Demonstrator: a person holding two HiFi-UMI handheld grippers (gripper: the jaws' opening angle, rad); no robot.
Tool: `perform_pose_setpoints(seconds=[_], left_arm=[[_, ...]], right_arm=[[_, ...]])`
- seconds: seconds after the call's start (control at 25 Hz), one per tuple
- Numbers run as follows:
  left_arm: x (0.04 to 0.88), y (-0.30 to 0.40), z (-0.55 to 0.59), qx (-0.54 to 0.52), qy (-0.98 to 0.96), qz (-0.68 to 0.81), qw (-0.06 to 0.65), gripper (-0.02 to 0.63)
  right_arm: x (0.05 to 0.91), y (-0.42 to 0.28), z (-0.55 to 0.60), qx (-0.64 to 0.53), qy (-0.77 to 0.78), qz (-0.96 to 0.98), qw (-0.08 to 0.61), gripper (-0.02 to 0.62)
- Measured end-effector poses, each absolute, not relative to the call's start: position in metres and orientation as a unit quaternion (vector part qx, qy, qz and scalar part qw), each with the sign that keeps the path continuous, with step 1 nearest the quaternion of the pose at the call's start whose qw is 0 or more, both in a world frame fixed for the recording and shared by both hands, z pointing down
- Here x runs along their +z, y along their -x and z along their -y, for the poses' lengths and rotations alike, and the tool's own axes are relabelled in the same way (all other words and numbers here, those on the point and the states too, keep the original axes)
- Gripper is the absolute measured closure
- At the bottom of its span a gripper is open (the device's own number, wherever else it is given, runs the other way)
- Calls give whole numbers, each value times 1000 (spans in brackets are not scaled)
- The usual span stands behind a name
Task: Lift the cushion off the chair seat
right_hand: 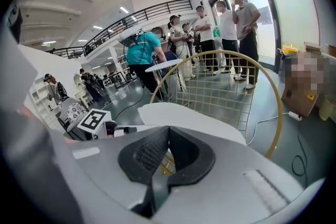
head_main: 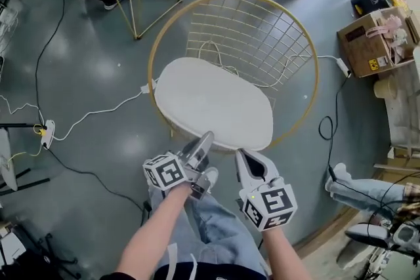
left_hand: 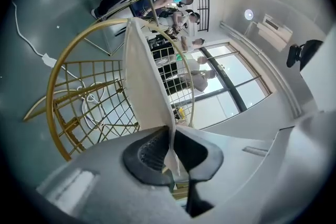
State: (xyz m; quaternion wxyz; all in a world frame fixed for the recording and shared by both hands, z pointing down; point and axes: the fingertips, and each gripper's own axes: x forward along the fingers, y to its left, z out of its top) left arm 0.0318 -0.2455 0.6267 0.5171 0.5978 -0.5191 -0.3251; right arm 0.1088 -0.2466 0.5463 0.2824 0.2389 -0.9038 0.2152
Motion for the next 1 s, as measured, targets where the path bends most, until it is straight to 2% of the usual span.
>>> perform_pose_setpoints(seconds=[0.76,1.0], left_arm=[[498,-6,216,-306,-627,502,511,580],[457,8,199,-288,-645,512,489,580]], right_arm=[[448,-92,227,217,-300,900,230,597],[423,-81,208,209,-314,903,206,597]])
